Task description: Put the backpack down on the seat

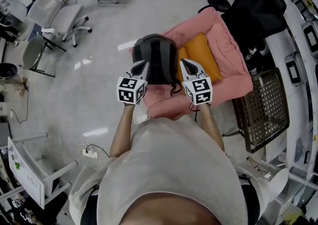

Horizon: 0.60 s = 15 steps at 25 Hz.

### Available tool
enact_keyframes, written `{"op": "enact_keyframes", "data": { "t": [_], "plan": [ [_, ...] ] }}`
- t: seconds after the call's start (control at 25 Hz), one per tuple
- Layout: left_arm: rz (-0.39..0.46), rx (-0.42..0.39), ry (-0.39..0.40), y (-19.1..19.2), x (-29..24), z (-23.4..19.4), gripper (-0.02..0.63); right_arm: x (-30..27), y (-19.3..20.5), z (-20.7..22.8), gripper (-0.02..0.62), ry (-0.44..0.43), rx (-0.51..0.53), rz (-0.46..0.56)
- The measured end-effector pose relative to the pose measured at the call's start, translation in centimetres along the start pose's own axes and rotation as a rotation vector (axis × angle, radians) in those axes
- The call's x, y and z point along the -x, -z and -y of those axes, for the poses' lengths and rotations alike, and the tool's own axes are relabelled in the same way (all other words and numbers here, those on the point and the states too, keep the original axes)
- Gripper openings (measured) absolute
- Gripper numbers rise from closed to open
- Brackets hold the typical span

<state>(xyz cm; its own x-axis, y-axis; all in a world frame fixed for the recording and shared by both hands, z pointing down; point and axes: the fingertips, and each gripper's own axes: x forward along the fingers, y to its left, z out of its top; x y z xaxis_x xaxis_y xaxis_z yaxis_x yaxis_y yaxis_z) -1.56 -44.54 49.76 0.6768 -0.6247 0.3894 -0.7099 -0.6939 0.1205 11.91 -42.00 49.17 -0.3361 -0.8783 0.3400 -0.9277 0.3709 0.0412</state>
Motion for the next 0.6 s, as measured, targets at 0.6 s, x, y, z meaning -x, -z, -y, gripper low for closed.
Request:
{"op": "enact_keyframes", "data": {
  "t": [0.6],
  "plan": [
    [-0.002, -0.004, 0.018, 0.07, -0.62, 0.37, 0.011, -0.06, 0.36, 0.16, -0.003, 0.012, 0.000, -0.012]
  ]
}}
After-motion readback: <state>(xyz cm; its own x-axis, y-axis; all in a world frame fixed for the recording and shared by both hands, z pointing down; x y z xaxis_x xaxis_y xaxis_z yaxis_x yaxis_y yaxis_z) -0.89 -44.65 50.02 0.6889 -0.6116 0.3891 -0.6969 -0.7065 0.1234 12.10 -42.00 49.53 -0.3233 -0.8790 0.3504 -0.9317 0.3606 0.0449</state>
